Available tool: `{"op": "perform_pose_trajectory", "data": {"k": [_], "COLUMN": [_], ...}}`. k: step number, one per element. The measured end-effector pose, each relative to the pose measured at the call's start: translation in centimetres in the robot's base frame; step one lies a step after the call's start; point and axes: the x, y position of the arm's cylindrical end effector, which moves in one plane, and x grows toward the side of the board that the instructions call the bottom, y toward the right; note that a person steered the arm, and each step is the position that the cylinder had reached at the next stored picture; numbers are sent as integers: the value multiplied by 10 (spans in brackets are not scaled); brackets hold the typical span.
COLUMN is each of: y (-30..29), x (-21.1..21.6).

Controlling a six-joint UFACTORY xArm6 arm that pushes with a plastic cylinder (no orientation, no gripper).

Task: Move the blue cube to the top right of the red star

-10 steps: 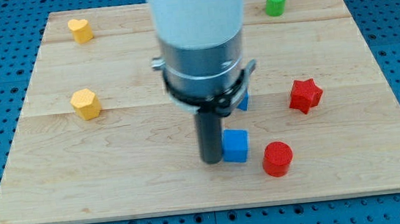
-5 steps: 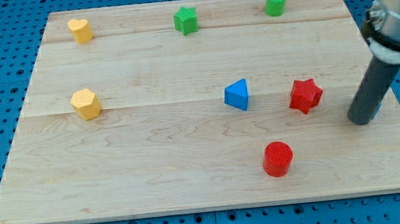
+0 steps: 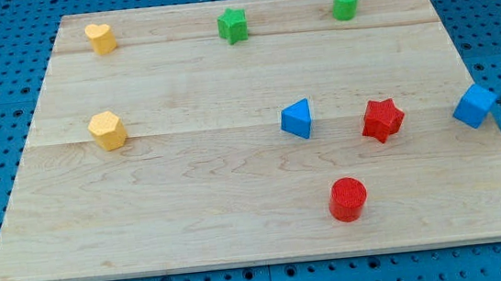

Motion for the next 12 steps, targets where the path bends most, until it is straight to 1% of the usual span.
{"op": "perform_pose_trajectory", "data": {"k": [1,2,3,4,5,6,7,8,9,12], "y": [-65,-50,-81,-111,-97,-85,-67,-64,-75,-65], "x": [-2,20,58,42,26,48,25,-17,-28,-19]}}
